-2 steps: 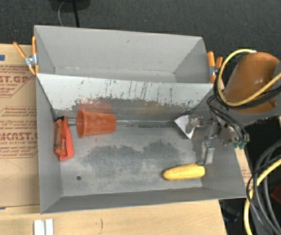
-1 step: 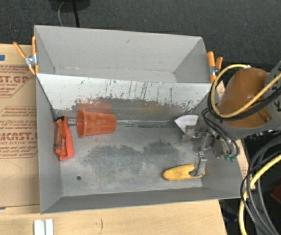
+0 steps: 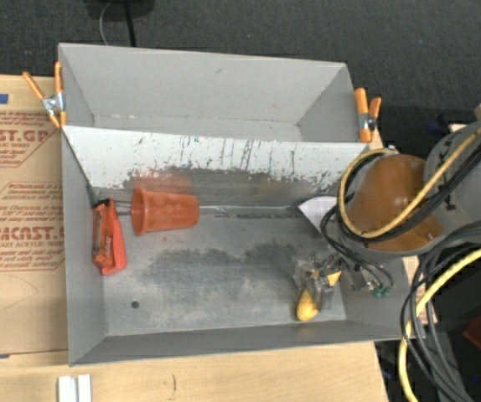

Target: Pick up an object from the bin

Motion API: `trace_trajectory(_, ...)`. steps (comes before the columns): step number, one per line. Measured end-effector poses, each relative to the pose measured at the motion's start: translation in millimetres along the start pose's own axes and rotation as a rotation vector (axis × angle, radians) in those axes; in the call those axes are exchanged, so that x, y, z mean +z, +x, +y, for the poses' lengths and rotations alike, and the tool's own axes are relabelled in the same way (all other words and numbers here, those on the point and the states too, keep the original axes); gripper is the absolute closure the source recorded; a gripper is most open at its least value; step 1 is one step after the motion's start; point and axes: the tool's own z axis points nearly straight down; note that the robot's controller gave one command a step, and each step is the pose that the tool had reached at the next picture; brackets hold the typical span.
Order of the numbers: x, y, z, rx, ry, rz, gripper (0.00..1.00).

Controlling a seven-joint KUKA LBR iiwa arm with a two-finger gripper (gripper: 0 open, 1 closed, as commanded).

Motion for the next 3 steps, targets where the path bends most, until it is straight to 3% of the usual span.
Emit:
trace_trajectory(1,2.5,2.8,-1.4,0.002,0.001,0.006,0.00)
trace_trajectory(2,2.1,3.7,-0.6,0.001,-0.001,0.012,1.00)
trace_trajectory(3,2.1,3.7,-0.6,0.001,-0.001,0.012,1.00)
